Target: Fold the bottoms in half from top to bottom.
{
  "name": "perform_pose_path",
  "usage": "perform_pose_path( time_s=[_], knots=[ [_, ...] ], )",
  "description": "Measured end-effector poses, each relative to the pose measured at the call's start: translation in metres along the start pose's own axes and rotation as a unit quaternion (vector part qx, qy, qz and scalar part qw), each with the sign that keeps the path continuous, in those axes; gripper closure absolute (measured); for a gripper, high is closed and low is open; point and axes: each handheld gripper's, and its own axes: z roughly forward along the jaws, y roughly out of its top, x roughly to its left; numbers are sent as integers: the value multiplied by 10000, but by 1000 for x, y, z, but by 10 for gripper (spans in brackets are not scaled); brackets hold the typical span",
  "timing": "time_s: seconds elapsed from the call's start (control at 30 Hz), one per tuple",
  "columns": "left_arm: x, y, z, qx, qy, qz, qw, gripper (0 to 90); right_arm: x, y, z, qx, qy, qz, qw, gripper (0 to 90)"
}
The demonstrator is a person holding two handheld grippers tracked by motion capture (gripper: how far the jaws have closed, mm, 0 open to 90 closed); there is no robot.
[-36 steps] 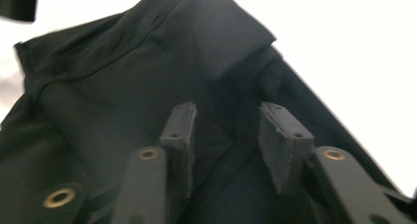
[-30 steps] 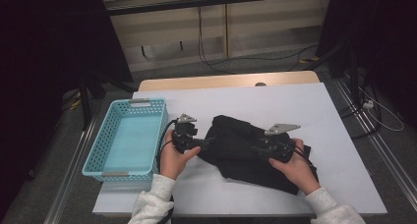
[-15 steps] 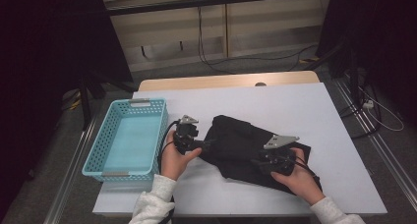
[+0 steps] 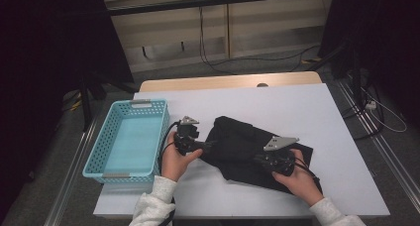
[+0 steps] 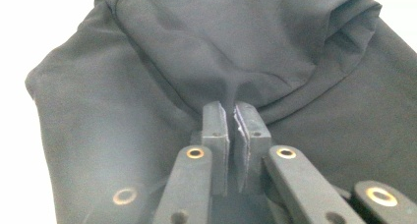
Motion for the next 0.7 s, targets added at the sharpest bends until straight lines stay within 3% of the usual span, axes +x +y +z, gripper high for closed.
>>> perform_pose_path(
  time_s=[0.53,0.7],
  knots=[
    [1,2,-4,28,-29,11,10000,153,1,1,0,-96,210,-19,9997,889],
    [1,2,-3,51,-21,-2,10000,153,1,3,-8,-196,341,-21,9992,889]
  ],
)
